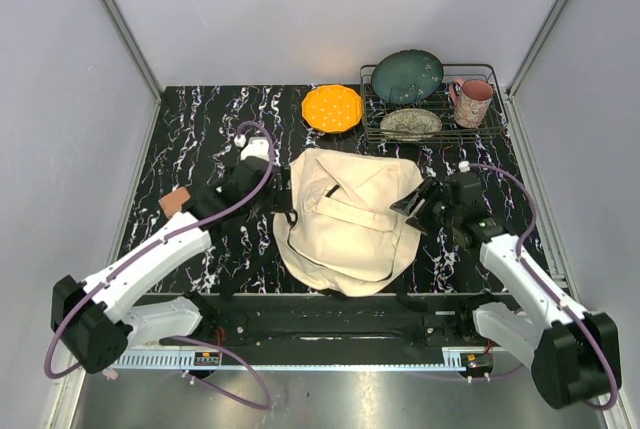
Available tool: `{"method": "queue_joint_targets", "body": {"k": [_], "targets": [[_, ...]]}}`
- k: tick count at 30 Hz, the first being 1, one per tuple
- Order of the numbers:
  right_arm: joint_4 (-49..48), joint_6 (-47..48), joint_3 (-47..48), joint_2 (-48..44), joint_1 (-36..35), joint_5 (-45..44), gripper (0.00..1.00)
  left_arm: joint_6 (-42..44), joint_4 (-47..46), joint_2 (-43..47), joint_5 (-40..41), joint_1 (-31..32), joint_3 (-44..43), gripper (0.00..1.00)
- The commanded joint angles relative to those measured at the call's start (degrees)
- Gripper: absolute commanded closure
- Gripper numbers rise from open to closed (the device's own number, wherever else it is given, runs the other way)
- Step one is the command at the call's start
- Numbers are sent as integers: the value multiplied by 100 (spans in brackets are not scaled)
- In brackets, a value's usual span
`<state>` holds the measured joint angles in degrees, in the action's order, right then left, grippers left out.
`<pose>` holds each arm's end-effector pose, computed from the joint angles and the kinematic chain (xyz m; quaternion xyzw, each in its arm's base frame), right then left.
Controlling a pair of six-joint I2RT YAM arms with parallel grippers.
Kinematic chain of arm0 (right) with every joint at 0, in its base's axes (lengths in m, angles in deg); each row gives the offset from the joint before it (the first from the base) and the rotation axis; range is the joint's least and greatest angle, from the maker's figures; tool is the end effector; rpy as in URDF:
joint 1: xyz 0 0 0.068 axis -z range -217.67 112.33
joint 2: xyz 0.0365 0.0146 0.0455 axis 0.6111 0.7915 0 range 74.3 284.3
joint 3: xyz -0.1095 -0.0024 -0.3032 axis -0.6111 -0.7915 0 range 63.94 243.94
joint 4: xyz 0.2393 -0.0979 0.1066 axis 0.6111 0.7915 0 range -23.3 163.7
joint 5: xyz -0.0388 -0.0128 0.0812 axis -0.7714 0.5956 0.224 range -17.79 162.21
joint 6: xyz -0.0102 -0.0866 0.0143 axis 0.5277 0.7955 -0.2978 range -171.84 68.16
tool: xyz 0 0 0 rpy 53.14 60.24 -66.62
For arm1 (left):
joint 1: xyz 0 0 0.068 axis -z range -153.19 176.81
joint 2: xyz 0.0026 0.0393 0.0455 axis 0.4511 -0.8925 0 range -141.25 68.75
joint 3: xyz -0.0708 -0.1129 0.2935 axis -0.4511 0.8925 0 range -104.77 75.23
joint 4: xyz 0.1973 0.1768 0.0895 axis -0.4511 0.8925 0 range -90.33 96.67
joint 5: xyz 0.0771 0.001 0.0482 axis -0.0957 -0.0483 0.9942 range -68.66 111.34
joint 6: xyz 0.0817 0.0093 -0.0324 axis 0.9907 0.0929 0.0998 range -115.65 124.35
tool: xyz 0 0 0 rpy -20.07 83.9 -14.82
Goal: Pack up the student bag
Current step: Move the student bag to the center of the board.
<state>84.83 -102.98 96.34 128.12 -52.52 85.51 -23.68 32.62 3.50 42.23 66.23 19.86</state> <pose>0.2061 0.0733 0.2312 0.2329 0.8693 0.3183 0.2979 0.2241 -0.1479 0.3131 0.0173 0.9040 -0.0803 0.4195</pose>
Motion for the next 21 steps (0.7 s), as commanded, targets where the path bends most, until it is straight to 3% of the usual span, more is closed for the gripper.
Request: {"method": "queue_joint_targets", "body": {"k": [1, 11, 21], "targets": [[-634, 402, 442, 558, -70, 691, 32, -456, 431, 417, 564, -127, 333, 1], [-548, 974, 1575, 2017, -553, 727, 31, -598, 686, 909, 311, -453, 642, 1], [-475, 1325, 1665, 2739, -1529, 700, 32, -695, 845, 927, 276, -514, 545, 1]]}}
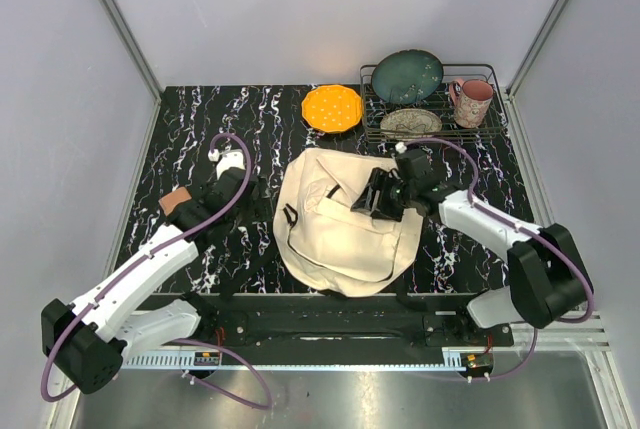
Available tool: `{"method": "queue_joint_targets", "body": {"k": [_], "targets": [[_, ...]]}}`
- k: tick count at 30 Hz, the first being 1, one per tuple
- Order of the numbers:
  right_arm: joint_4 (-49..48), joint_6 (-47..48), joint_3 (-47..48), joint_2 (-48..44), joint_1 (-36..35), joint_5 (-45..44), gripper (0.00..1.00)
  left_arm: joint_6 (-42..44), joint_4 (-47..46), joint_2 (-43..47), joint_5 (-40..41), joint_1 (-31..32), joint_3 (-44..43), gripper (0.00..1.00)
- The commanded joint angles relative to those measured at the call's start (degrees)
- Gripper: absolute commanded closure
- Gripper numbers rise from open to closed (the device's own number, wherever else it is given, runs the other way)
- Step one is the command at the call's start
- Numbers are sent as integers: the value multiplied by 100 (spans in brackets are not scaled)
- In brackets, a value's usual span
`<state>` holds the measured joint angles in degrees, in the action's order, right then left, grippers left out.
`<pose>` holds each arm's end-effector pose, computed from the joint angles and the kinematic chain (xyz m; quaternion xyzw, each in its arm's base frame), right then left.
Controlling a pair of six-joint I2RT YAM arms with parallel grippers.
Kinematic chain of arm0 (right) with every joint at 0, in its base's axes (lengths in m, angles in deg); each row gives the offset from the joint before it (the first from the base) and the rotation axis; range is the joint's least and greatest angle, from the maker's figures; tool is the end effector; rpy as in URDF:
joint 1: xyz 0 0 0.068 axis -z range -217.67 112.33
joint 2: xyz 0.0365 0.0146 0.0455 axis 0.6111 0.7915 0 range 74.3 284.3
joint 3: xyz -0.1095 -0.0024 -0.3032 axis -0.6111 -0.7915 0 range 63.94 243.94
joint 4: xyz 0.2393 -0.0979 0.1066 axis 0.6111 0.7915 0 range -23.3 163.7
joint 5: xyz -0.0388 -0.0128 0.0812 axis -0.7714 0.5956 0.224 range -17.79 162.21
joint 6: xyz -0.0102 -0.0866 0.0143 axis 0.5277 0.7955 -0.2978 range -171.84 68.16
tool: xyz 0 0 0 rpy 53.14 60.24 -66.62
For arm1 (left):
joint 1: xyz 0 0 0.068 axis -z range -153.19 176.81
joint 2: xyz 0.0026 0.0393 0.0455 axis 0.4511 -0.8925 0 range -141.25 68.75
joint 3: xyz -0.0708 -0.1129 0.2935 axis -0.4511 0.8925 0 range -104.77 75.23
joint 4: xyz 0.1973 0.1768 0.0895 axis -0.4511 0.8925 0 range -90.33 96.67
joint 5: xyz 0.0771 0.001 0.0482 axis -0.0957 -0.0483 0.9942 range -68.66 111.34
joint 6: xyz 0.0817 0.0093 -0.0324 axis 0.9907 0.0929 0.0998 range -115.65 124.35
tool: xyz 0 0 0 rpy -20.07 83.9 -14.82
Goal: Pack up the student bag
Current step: Move the student bag to the center of the board.
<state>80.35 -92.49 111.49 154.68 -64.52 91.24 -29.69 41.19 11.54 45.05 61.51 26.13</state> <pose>0.2776 0.1692 0.2236 0.0492 0.9167 0.3307 0.2187 0.1941 -0.0959 0.2892 -0.0656 0.9190 -0.0315 0.3876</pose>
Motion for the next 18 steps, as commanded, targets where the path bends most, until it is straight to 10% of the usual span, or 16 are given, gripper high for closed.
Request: {"method": "queue_joint_targets", "body": {"k": [1, 18], "targets": [[-168, 215, -77, 22, -373, 189, 31, -59, 5, 114, -24, -42, -91, 1], [-30, 214, -941, -137, -936, -311, 51, -67, -74, -71, -32, -86, -126, 1]]}}
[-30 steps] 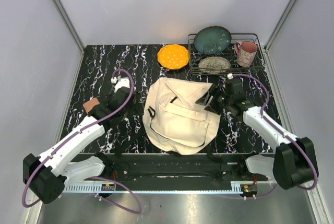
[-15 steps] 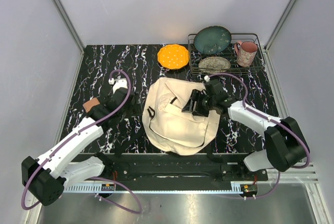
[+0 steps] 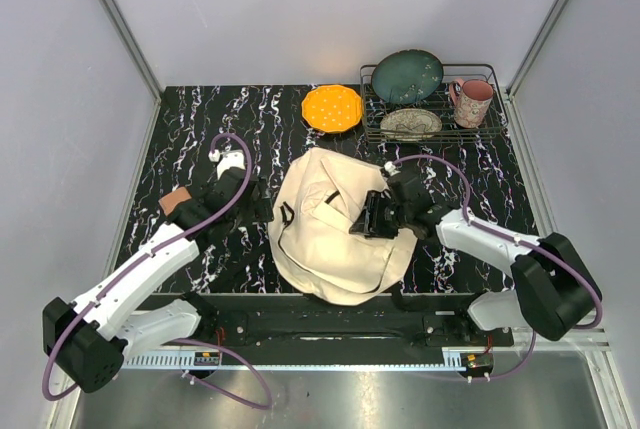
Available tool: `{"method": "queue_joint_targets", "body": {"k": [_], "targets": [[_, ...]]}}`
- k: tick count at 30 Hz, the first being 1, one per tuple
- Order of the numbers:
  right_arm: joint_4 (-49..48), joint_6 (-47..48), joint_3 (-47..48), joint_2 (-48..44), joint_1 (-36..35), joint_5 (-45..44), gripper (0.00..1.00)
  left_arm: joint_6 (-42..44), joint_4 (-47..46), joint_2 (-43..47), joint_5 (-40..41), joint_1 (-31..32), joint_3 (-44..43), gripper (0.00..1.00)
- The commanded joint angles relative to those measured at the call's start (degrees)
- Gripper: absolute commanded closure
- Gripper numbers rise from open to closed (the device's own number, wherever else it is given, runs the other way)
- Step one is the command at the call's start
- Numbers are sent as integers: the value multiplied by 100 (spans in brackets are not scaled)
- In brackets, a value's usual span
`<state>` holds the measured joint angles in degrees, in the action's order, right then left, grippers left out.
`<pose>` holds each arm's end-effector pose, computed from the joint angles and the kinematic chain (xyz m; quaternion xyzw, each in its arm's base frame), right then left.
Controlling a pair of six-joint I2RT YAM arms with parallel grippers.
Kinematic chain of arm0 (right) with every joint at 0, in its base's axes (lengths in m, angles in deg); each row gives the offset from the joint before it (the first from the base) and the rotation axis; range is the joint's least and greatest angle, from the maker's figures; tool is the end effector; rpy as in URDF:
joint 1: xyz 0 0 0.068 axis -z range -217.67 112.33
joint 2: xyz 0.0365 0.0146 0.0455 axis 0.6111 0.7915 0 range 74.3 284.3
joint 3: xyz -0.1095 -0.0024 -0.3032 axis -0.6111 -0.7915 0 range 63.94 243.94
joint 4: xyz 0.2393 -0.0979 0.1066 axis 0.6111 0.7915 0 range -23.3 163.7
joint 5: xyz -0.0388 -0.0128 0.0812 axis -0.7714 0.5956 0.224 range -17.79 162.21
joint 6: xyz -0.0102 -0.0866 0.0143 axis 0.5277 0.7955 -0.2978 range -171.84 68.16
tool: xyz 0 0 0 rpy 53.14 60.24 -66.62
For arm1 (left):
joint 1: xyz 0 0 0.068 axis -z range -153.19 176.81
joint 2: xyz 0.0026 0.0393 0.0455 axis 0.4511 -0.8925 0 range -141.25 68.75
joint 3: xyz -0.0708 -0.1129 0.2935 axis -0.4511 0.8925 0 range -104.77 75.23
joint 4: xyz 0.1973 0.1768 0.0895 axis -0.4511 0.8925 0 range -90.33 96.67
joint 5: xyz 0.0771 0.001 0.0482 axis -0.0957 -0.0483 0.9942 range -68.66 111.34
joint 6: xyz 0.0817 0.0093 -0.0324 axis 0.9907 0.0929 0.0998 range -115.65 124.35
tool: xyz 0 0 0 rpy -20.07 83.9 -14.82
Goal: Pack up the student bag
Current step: Move the student bag to the center of the board.
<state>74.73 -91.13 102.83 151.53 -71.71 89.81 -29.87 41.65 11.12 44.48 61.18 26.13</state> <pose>0.2334 0.1862 0.1960 -0.0148 0.9191 0.3332 0.2097 0.1947 -0.0957 0.2868 -0.0666 0.9222 -0.0306 0.3798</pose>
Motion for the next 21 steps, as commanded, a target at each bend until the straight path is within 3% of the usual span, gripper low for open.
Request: {"method": "queue_joint_targets", "body": {"k": [1, 5, 10, 13, 17, 21], "targets": [[567, 70, -66, 222, -234, -257, 52, -59, -120, -21, 42, -62, -143, 1], [515, 70, -75, 205, -296, -424, 59, -129, 47, 14, 208, -106, -161, 1], [831, 9, 83, 38, -322, -1030, 86, -252, 214, 41, 332, -438, -135, 1], [1349, 9, 328, -146, -322, -2012, 98, -313, 346, 67, 323, -826, -126, 1], [1982, 281, 636, -445, -270, -3295, 100, -331, 399, 242, 236, -1440, -38, 1], [2158, 535, 769, -709, -24, -3544, 100, -296, 250, 296, -369, -2449, 225, 1]]}}
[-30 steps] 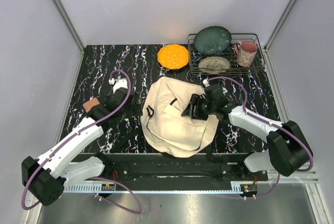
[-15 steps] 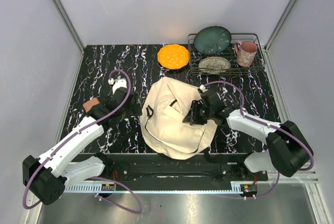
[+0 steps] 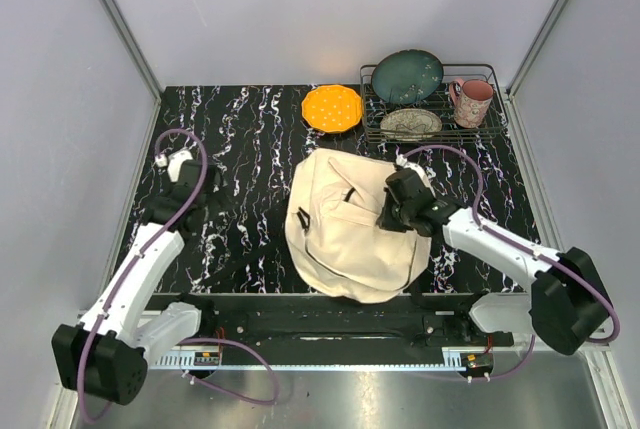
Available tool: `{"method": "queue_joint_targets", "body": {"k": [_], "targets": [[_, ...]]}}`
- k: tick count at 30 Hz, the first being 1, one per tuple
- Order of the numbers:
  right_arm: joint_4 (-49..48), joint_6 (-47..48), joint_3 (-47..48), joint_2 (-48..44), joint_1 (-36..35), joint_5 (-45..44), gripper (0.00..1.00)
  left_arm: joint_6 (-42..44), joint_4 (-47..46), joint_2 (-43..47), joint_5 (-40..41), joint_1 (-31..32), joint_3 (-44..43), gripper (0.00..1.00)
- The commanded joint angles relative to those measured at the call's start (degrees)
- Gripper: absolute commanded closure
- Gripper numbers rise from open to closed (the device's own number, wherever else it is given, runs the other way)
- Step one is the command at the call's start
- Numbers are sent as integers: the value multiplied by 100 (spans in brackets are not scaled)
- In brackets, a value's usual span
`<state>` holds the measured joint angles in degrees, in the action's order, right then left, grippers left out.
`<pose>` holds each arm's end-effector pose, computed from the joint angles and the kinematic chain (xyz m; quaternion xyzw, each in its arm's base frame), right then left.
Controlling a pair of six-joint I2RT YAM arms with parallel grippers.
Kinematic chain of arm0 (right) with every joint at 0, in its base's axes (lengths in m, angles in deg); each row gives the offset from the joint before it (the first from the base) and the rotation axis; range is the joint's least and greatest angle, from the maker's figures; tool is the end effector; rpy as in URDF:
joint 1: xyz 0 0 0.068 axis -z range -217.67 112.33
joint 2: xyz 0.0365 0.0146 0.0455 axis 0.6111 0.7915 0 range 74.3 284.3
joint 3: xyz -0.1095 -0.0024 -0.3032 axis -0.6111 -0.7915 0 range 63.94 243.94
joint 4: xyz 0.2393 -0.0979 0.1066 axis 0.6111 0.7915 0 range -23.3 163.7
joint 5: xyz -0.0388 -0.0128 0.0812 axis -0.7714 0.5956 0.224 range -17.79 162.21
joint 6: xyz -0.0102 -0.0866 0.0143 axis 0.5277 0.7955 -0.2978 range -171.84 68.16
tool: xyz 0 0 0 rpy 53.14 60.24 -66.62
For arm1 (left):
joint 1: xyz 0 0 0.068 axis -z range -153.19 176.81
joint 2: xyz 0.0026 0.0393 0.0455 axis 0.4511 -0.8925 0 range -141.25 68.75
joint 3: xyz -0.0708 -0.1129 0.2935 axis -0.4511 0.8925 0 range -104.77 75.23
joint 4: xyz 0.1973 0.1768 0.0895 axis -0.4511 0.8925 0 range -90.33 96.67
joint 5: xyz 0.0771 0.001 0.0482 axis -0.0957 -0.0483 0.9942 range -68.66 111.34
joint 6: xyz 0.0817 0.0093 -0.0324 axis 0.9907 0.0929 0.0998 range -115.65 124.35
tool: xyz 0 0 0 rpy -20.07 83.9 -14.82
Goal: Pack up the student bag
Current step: Move the student bag to the center of the board, then pick up the personal item from the center of the board.
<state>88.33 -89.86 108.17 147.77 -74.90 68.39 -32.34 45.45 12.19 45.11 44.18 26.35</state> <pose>0.2313 0.1691 0.2205 0.0176 0.9417 0.1794 0.2842 0.2036 -0.0305 0.2833 -0.2196 0.9052 0.0348 0.3621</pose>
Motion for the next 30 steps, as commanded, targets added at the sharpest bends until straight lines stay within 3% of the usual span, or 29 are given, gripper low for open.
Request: {"method": "queue_joint_targets", "body": {"k": [1, 4, 7, 9, 10, 11, 12, 15, 19, 22, 26, 27, 30], "targets": [[825, 462, 296, -360, 330, -1464, 97, -75, -165, 180, -530, -883, 247, 1], [887, 848, 437, -386, 410, -1105, 90, -93, -314, 136, -978, -1296, 344, 1], [958, 806, 377, -500, 401, -481, 88, -84, -534, 118, -1409, -1376, 406, 1], [704, 613, 140, -833, 410, -191, 80, -84, -588, 92, -1585, -1376, 406, 1], [711, 525, -27, -1087, 410, -172, 73, -58, -553, 66, -1569, -1367, 380, 1], [755, 445, -72, -1211, 410, -198, 55, -75, -483, 48, -1481, -1376, 310, 1], [877, 331, -90, -1352, 410, -181, 47, -110, -421, 48, -1219, -1367, 274, 1], [1045, 111, -2, -1967, 410, -111, 32, -207, -359, 206, -1006, -1560, 344, 1], [827, -135, 156, -2582, 410, 371, 27, -164, -499, 303, -1111, -2034, 388, 1], [457, -390, 156, -2435, 401, 1082, 26, 12, -675, 84, -1401, -2605, 388, 1], [-148, -724, -19, -2118, 287, 1515, 26, -92, -1131, -645, -1901, -3659, 459, 1], [-185, -777, -80, -2092, 269, 1550, 27, -84, -1246, -803, -2337, -4088, 433, 1], [-133, -821, -160, -2074, 234, 1629, 27, 100, -1300, -1488, -2203, -4363, 12, 1]]}}
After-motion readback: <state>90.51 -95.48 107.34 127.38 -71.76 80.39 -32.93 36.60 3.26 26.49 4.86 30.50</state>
